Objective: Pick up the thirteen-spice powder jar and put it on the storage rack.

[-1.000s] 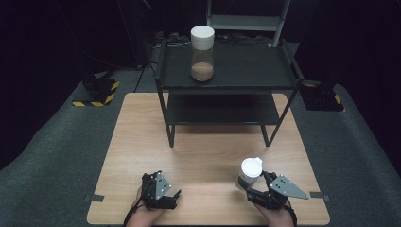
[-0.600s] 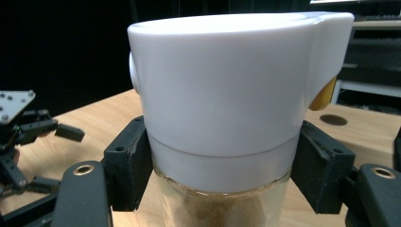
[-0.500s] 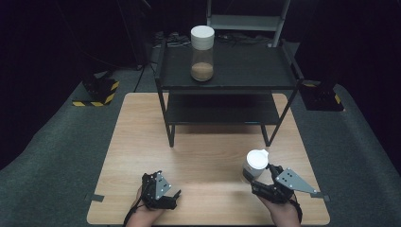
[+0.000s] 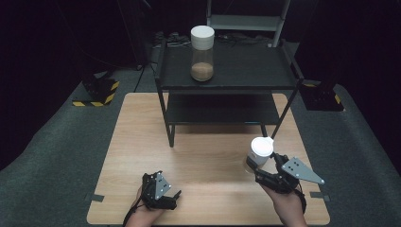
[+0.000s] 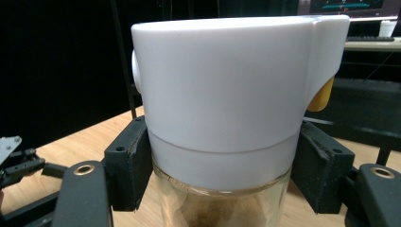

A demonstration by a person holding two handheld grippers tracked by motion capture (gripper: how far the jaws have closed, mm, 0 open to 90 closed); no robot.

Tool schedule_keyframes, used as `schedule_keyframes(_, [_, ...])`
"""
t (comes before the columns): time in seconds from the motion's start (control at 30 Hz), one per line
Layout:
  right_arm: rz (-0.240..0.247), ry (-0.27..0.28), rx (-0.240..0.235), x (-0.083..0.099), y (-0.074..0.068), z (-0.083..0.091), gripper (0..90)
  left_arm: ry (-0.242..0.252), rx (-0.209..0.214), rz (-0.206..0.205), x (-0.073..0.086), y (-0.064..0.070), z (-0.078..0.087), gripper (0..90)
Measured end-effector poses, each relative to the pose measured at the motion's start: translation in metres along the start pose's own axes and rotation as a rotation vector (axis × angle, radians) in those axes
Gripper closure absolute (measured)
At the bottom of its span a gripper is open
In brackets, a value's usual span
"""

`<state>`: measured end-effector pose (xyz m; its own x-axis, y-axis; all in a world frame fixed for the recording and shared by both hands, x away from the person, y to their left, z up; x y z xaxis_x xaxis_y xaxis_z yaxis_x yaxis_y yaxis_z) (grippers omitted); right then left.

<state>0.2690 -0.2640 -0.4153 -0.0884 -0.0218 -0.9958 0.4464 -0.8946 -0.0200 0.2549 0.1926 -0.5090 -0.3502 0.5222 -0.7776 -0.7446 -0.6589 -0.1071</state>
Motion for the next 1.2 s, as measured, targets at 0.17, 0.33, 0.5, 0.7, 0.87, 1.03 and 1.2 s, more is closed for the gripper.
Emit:
schedule_keyframes(0.17, [0.001,0.005,0.004,-0.008,0.001,-0.002,29.6,-0.002,0.002,-0.005,0.0,0.001,0.0,1.3])
schedule_keyframes(0.33, [-0.013,0.02,0.012,-0.019,0.004,-0.003,29.6,-0.001,0.002,-0.004,0.0,0.001,0.0,1.3])
schedule_keyframes(0.5, [-0.016,0.03,0.019,-0.027,0.007,-0.004,29.7,-0.002,0.001,-0.006,0.0,0.001,0.0,1.3])
schedule_keyframes(0.7, [-0.011,0.045,0.028,-0.038,0.008,-0.004,29.7,0.0,0.002,-0.004,0.0,0.001,0.0,1.3])
schedule_keyframes(0.87, [0.004,0.057,0.033,-0.051,0.008,-0.005,29.7,-0.009,0.002,-0.016,-0.001,0.001,-0.001,1.4])
schedule_keyframes(1.03, [0.005,0.064,0.037,-0.058,0.009,-0.007,29.7,-0.007,0.003,-0.013,-0.001,0.001,-0.001,1.3])
schedule_keyframes(1.2, [0.014,0.074,0.042,-0.068,0.009,-0.007,29.8,-0.007,0.004,-0.013,0.0,0.001,0.0,1.4])
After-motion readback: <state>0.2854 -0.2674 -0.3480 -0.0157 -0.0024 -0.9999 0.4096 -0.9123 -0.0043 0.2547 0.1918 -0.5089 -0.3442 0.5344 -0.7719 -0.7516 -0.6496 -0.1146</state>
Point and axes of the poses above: each handheld gripper's, and its own axes: z roughly backward along the jaws, x roughly out of its underside, y roughly to its right, the point moved 8 cm from there along -z, roughly forward along the jaws, and after that the axes turned 12 degrees about x, right-handed, at the moved point
